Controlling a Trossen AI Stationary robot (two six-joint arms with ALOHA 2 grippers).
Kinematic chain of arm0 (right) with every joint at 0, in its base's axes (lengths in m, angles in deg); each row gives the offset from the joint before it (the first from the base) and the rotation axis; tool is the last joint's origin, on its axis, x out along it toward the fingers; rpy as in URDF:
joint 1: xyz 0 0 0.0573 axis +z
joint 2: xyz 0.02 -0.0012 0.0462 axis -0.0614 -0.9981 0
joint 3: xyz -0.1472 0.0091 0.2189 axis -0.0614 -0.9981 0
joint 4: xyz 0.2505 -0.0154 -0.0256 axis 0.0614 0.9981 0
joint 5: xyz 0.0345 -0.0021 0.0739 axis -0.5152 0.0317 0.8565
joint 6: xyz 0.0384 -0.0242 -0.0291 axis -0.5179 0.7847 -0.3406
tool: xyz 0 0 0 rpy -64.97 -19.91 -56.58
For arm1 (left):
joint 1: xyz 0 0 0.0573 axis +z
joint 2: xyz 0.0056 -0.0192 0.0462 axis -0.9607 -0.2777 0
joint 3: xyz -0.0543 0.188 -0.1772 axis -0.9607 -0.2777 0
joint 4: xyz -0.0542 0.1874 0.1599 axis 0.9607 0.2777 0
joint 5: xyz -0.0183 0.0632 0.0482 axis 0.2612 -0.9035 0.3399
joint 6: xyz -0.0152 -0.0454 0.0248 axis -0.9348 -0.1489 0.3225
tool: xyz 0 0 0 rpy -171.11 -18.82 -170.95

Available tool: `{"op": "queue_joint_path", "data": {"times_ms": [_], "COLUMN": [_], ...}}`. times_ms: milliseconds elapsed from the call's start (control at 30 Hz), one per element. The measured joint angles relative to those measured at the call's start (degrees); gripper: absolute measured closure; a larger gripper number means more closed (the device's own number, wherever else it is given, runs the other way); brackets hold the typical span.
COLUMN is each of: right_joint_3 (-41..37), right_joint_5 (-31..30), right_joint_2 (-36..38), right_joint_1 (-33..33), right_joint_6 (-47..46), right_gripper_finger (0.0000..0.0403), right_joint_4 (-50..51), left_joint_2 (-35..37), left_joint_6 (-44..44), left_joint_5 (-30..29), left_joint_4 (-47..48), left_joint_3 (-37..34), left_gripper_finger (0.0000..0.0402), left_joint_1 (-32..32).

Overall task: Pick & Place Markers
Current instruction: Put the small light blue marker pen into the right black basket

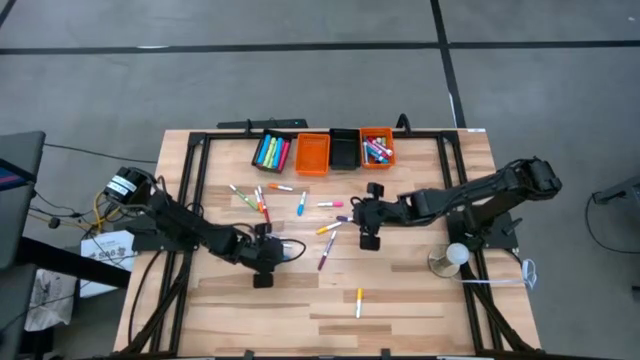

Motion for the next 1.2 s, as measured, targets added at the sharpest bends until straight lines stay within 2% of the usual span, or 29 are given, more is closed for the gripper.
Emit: {"op": "queue_joint_path", "data": {"times_ms": [367, 733, 867, 1067, 1200], "right_joint_3": [0.0, 0.0, 0.0, 0.0, 0.0], "right_joint_5": [0.2, 0.1, 0.1, 0.2, 0.7], "right_joint_2": [0.0, 0.0, 0.0, 0.0, 0.0], "right_joint_1": [0.6, 0.6, 0.6, 0.7, 1.0], "right_joint_6": [-1.4, -1.0, -1.0, 0.6, 0.7], "right_gripper_finger": [0.0276, 0.0276, 0.0276, 0.0276, 0.0276], "right_joint_4": [0.0, -1.3, -1.9, -6.5, -12.4], "left_joint_2": [0.1, 0.1, 0.5, 4.3, 8.1], "left_joint_6": [-2.3, -2.2, 0.6, 2.8, 3.7], "left_joint_5": [2.0, 6.3, 6.9, 5.3, -0.5], "left_joint_4": [-0.7, -2.0, -4.8, -9.8, -14.3], "left_joint_3": [-2.6, -2.7, -2.8, -2.8, -2.8], "left_gripper_finger": [0.0256, 0.0344, 0.0369, 0.035, 0.0348], "left_joint_1": [0.5, 1.8, 1.9, 1.8, 1.7]}}
